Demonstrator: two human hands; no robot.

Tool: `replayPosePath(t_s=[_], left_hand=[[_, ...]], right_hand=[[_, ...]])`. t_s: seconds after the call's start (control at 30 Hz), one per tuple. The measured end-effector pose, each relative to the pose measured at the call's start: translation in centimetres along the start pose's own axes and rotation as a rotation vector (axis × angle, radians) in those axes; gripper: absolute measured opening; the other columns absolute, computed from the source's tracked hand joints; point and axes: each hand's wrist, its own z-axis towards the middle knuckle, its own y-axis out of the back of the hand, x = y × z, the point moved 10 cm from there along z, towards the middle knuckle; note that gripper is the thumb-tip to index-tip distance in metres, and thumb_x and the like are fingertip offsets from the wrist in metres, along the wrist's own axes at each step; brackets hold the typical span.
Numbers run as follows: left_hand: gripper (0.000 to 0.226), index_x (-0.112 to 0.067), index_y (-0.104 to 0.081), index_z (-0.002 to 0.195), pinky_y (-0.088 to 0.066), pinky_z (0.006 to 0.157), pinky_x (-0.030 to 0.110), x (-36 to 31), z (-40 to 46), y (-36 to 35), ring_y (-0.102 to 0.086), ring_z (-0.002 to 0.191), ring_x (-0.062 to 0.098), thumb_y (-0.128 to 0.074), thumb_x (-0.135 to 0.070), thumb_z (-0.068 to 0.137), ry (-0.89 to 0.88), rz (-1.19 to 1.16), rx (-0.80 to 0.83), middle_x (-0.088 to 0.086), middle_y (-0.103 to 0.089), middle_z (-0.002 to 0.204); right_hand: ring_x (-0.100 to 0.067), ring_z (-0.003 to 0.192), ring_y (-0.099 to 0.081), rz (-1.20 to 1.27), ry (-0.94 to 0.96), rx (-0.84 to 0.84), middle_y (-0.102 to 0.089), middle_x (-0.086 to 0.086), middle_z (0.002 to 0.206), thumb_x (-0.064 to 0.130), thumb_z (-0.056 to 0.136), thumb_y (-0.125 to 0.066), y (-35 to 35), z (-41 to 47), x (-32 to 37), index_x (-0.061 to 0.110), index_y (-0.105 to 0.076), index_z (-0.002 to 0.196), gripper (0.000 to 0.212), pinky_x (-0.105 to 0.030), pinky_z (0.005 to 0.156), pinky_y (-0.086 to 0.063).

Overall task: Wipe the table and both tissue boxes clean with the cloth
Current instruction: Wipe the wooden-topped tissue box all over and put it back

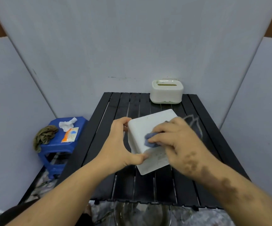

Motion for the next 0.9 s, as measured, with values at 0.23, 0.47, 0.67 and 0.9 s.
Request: replayPosePath(t_s=[0.23,0.47,0.67,0.9], left_hand=[[0.1,-0.041,-0.03,0.131,-0.032,0.087,-0.005,-0.6,-0.4,-0.1,-0.042,0.125,0.0,-0.087,-0.048,0.05,-0.009,0.044,-0.042,-0.015,-0.04,0.133],[0.091,-0.041,-0.037,0.126,-0.039,0.085,0.002,-1.2,-0.8,0.1,-0.048,0.12,0.001,-0.088,-0.039,0.051,-0.021,0.006,-0.094,-0.014,-0.042,0.13],[0.091,-0.055,-0.03,0.116,-0.031,0.082,-0.005,-1.4,-0.9,0.1,-0.043,0.121,-0.003,-0.093,-0.039,0.052,-0.014,0.048,-0.098,-0.018,-0.041,0.129],[0.092,-0.047,-0.035,0.121,-0.034,0.084,-0.003,-1.5,-1.2,0.2,-0.045,0.119,-0.007,-0.097,-0.028,0.055,-0.023,0.031,-0.111,-0.016,-0.042,0.131]], right_hand=[[-0.012,0.097,-0.057,0.039,-0.298,-0.099,-0.069,0.019,0.099,0.003,0.084,-0.069,3.5,-1.3,-9.5,0.033,-0.076,0.088,0.031,-0.027,0.088,-0.043],[-0.017,0.08,-0.055,0.102,0.151,0.132,-0.073,0.009,0.097,0.019,0.076,-0.052,-2.8,2.9,2.0,0.021,-0.078,0.088,0.029,-0.033,0.079,-0.043],[0.023,0.1,-0.039,0.097,-0.35,-0.105,-0.065,0.026,0.105,0.008,0.089,-0.063,2.1,1.5,-10.5,0.03,-0.076,0.096,0.026,0.002,0.09,-0.023],[-0.009,0.087,-0.059,0.106,0.054,0.158,-0.073,0.002,0.1,0.011,0.083,-0.063,-3.3,5.6,-1.9,0.016,-0.079,0.093,0.019,-0.017,0.088,-0.039]])
